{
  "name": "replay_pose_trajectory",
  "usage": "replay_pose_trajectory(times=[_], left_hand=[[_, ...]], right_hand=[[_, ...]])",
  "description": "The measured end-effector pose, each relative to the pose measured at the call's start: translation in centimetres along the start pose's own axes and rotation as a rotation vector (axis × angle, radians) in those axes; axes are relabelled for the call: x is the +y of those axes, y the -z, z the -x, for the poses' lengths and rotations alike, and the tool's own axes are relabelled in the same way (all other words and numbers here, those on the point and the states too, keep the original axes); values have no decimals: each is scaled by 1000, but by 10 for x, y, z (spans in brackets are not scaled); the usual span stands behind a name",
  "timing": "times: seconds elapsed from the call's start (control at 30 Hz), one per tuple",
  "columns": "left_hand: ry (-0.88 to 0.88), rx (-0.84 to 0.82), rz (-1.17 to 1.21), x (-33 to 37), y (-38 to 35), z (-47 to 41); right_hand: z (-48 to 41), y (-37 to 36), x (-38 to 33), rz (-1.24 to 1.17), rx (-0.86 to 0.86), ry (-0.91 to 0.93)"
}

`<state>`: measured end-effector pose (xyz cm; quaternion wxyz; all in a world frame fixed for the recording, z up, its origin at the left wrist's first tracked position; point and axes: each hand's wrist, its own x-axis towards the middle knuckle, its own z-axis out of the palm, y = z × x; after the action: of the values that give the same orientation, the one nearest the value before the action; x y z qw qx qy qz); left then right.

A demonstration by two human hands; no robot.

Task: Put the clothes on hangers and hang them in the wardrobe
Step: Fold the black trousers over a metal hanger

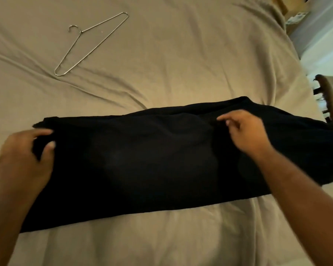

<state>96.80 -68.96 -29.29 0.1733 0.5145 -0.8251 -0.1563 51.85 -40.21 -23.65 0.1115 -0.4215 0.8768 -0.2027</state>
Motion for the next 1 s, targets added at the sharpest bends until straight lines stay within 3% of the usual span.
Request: replay_pose_trajectory(times=[0.13, 0.23, 0.3, 0.4, 0.5, 0.57, 0.63, 0.73, 0.83, 1.0], left_hand=[[-196, -85, -331, 98, 11, -27], [-215, -280, -523, 100, -5, -35], [-137, -330, -539, 96, 0, -41], [129, -366, -566, 69, 18, -44], [262, -293, -633, 30, 43, -36], [259, -198, -614, 34, 48, -32], [109, -154, -473, 56, 39, -39], [-132, -291, -273, 95, 8, -48], [-118, -399, -294, 115, -17, -49], [-95, -205, -331, 120, -2, -63]], right_hand=[[-60, 14, 32, 255, -306, 1], [-73, 17, 39, 316, -402, -9], [-75, 18, 44, 291, -366, -17], [-78, 20, 53, 264, -352, -19], [-84, 27, 59, 307, -368, -2], [-88, 33, 61, 342, -393, 4], [-93, 37, 63, 355, -413, -7], [-97, 41, 64, 357, -414, -15], [-103, 51, 60, 356, -389, 1], [-118, 85, 50, 328, -507, -14]])
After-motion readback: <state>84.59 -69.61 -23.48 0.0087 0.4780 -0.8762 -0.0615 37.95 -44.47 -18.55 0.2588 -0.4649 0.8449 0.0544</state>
